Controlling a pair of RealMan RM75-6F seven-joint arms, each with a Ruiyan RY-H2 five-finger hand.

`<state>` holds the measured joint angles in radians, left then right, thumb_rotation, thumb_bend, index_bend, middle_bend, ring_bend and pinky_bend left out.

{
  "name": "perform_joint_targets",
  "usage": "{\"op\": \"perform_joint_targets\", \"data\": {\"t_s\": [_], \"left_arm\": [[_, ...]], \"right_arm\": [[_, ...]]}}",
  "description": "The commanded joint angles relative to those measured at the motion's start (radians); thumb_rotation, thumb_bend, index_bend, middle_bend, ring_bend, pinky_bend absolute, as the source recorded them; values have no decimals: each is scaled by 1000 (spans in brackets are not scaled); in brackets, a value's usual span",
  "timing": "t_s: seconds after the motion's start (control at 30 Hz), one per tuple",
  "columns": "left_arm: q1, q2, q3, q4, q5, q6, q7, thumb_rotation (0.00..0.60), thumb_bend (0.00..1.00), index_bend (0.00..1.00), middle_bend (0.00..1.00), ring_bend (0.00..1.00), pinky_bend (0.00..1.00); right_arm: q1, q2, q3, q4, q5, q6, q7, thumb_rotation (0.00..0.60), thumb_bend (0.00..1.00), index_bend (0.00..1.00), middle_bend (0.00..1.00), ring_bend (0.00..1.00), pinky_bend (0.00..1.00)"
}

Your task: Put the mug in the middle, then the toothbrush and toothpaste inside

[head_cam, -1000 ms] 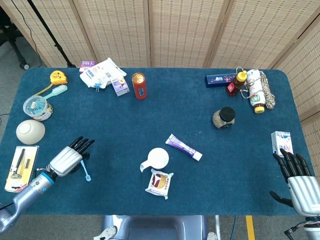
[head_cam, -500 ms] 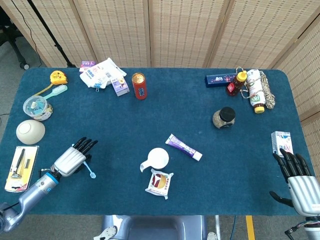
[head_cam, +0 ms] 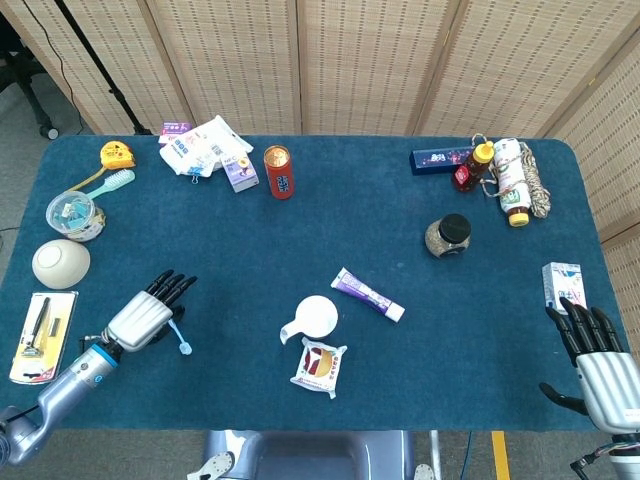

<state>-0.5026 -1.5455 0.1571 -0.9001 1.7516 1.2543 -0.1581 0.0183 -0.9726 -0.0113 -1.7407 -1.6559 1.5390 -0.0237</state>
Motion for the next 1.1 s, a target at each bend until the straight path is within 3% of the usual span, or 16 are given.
{"op": "perform_joint_targets", "data": {"t_s": [0.03,0.3,0.63,0.9,1.1], "left_arm": [[-3,20,-14,-32,-8,15,-3,600,384,611,0,0,0],[-14,74,-54,-149,-30,47,-45,600,385,615,0,0,0],[-57,190,-135,-445,-43,105,-200,600,385,617,0,0,0],[-113,214,-173,-604,-66,33,-263,600,386,617,0,0,0],[-172,173,-208,-715,-85,-37,-334,600,386,618,0,0,0]], "right_arm": [[0,0,0,0,0,-1,0,600,0,0,0,0,0],[0,0,-1,0,-1,0,2,600,0,0,0,0,0],[4,-3,-5,-1,-4,-9,-7,600,0,0,0,0,0],[5,-5,-5,-2,-3,-12,-9,600,0,0,0,0,0],[6,-4,-3,3,8,-17,-5,600,0,0,0,0,0]]}}
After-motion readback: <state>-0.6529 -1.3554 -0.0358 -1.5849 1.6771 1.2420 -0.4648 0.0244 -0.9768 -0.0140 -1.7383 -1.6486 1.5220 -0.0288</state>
